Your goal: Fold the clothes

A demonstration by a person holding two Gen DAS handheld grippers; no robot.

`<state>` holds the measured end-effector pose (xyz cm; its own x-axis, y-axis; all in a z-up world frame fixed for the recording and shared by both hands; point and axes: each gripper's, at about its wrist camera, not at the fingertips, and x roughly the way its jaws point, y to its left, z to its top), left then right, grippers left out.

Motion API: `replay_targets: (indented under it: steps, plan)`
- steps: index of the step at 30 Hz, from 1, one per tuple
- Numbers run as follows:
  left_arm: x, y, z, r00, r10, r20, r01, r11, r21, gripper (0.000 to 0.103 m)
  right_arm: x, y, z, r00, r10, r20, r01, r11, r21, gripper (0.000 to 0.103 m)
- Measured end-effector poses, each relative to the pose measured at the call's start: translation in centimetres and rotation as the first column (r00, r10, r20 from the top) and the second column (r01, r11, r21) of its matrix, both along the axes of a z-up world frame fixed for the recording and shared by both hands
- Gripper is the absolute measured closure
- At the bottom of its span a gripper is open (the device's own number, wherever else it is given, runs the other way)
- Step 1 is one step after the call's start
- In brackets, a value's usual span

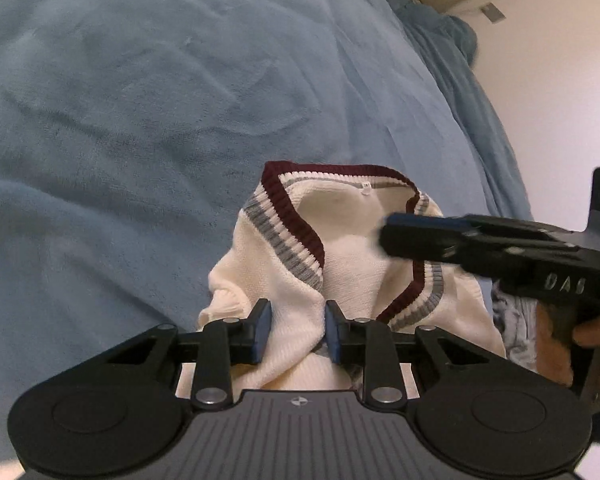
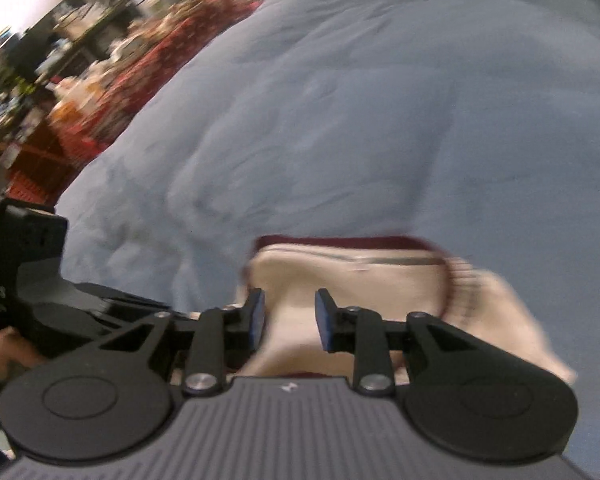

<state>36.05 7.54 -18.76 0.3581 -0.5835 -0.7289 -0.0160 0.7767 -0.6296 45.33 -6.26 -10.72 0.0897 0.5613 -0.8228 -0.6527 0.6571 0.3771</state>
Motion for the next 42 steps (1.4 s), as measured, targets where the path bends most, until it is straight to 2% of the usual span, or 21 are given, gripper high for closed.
replay_targets:
  steps: [5, 6, 7, 11, 14, 15, 16, 17, 18, 20, 22, 26, 27, 29, 30, 31, 33, 35, 37, 42]
  plan:
    - [-1.5, -0.7, 1.2, 0.998, -0.032, 0.052, 0.029, 0.998, 0.053, 0.076, -0.4, 2.1, -2.1, 0.998, 0.034, -0.045, -0.035, 0.999, -0.035, 0.072]
    - [-1.6, -0.7, 1.3, 0.998, -0.037, 0.058, 0.034, 0.998, 0.055, 0.076, -0.3, 2.5, -2.5, 0.998, 0.041, -0.054, -0.043, 0.998, -0.047, 0.087]
    - [-1.8, -0.3, 1.5, 0.998, -0.038, 0.059, 0.035, 0.998, 0.049, 0.076, -0.4, 2.6, -2.7, 0.997, 0.045, -0.055, -0.048, 0.998, -0.052, 0.096]
    - [-2.1, 1.4, 2.6, 0.999, -0.013, 0.052, 0.013, 1.000, -0.016, 0.076, -0.8, 1.6, -2.1, 0.999, 0.041, -0.005, -0.041, 0.998, -0.038, 0.097]
    - [-1.8, 3.7, 4.6, 0.994, 0.027, 0.104, -0.025, 0.999, -0.027, 0.076, -1.0, -0.8, -0.6, 1.000, -0.009, 0.015, 0.009, 1.000, 0.007, 0.097]
    - [-1.4, 4.4, 5.3, 0.991, 0.035, 0.129, -0.032, 0.999, -0.024, 0.073, -1.2, -1.6, -0.2, 1.000, -0.025, 0.014, 0.024, 0.999, 0.025, 0.097]
    - [-1.0, 4.9, 5.8, 0.989, 0.032, 0.145, -0.028, 0.999, -0.029, 0.062, -1.5, -2.4, 0.1, 0.999, -0.035, 0.017, 0.034, 0.998, 0.043, 0.097]
    - [-0.4, 5.2, 5.8, 0.989, 0.010, 0.148, -0.003, 0.999, -0.045, 0.056, -1.8, -3.0, 0.3, 0.999, -0.042, 0.016, 0.041, 0.998, 0.054, 0.097]
    - [0.2, 5.4, 5.9, 0.988, -0.013, 0.152, 0.022, 0.998, -0.062, 0.045, -2.2, -3.4, 0.3, 0.999, -0.048, 0.013, 0.047, 0.997, 0.054, 0.097]
    - [1.2, 4.7, 5.2, 0.985, -0.112, 0.132, 0.125, 0.988, -0.089, 0.044, -3.1, -4.4, 0.2, 0.998, -0.068, -0.002, 0.068, 0.997, 0.043, 0.097]
    - [2.0, 3.4, 4.4, 0.970, -0.206, 0.132, 0.217, 0.973, -0.078, 0.044, -3.9, -5.6, -0.1, 0.995, -0.094, -0.018, 0.094, 0.995, 0.044, 0.097]
    - [2.9, 1.5, 3.0, 0.959, -0.265, 0.101, 0.272, 0.960, -0.067, 0.044, -5.3, -7.5, -0.6, 0.992, -0.123, -0.032, 0.124, 0.991, 0.046, 0.100]
    - [3.0, 1.4, 2.8, 0.961, -0.261, 0.096, 0.267, 0.962, -0.060, 0.044, -5.5, -7.8, -0.9, 0.991, -0.126, -0.038, 0.127, 0.991, 0.037, 0.102]
    - [3.4, 1.2, 2.4, 0.963, -0.254, 0.086, 0.258, 0.965, -0.047, 0.058, -5.8, -8.2, -1.3, 0.991, -0.128, -0.049, 0.129, 0.991, 0.022, 0.102]
    - [3.5, 1.2, 2.5, 0.965, -0.249, 0.085, 0.254, 0.966, -0.048, 0.077, -5.7, -8.5, -1.4, 0.990, -0.128, -0.051, 0.129, 0.991, 0.024, 0.102]
    - [3.4, 1.2, 2.8, 0.966, -0.244, 0.089, 0.249, 0.968, -0.039, 0.082, -5.7, -8.7, -1.2, 0.991, -0.127, -0.049, 0.128, 0.991, 0.028, 0.102]
    - [2.5, 1.0, 4.0, 0.961, -0.247, 0.122, 0.249, 0.968, -0.002, 0.082, -5.6, -8.7, -0.8, 0.992, -0.124, -0.037, 0.125, 0.991, 0.036, 0.102]
    - [1.3, 0.3, 5.4, 0.946, -0.278, 0.168, 0.275, 0.960, 0.045, 0.082, -5.3, -8.8, 0.1, 0.991, -0.132, -0.024, 0.133, 0.990, 0.050, 0.100]
    - [-0.1, -0.5, 6.8, 0.925, -0.317, 0.211, 0.305, 0.948, 0.090, 0.082, -4.9, -9.0, 1.1, 0.990, -0.144, -0.010, 0.144, 0.988, 0.064, 0.095]
    - [-2.5, -2.5, 8.0, 0.884, -0.399, 0.245, 0.368, 0.916, 0.163, 0.082, -4.2, -9.1, 3.8, 0.990, -0.133, 0.038, 0.129, 0.988, 0.085, 0.090]
